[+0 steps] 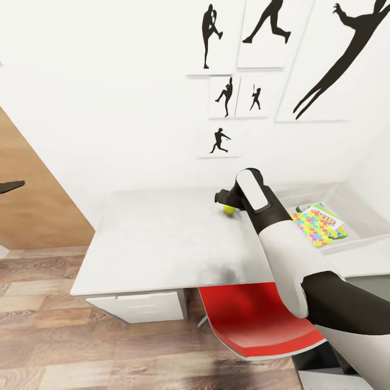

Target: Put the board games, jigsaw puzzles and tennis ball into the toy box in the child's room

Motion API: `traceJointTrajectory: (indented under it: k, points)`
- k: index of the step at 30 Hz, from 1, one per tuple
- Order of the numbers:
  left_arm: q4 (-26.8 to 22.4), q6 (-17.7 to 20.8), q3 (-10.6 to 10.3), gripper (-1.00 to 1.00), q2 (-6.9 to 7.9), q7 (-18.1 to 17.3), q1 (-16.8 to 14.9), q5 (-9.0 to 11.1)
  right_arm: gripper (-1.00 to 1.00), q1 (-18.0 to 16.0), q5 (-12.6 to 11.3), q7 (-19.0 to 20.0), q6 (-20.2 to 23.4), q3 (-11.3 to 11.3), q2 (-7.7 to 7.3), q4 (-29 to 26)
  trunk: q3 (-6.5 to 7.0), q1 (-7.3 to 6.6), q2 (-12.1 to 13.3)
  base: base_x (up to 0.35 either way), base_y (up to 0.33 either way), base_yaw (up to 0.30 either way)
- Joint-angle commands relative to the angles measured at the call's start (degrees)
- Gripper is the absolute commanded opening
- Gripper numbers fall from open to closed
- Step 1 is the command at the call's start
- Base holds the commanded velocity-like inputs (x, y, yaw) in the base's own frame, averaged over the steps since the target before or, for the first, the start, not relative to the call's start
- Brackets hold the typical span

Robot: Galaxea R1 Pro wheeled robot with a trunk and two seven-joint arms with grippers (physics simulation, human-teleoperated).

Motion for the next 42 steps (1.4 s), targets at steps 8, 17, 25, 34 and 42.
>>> traceJointTrajectory:
  k: [8, 17, 25, 34, 42]
  points:
    - [-5.67, 0.63, -14.29, 1.00, -3.31, -0.22, -9.97, 7.95, 1.00, -0.07, -0.56, -0.63, 0.10, 0.13, 0.04, -0.02, -0.87, 0.03, -0.12, 0.000, 0.000, 0.000]
    - [-4.07, 0.63, -21.38, 1.00, -9.99, -0.22, -15.77, 5.33, 1.00, -0.11, -0.56, -0.70, 0.10, 0.13, 0.27, -0.09, -1.72, 0.03, -0.12, 0.000, 0.000, 0.000]
    - [-3.49, 0.63, -21.86, 1.00, -10.57, -0.22, -16.11, 4.95, 1.00, -1.30, -0.58, -0.81, 0.10, 0.20, 0.30, -0.10, -2.48, 0.03, -0.12, 0.000, 0.000, 0.000]
    - [-4.15, 0.63, -21.85, 1.00, -11.68, -0.22, -16.17, 4.91, 1.00, -2.84, -0.54, -0.85, 0.10, 0.28, 0.05, -0.12, -3.21, 0.03, -0.12, 0.000, 0.000, 0.000]
    - [-3.93, 0.63, -21.92, 1.00, -11.80, -0.22, -16.16, 4.90, 1.00, -3.30, -0.57, -4.46, 0.10, 0.24, 0.16, -0.11, -3.31, 0.03, -0.12, 0.000, 0.006, -0.016]
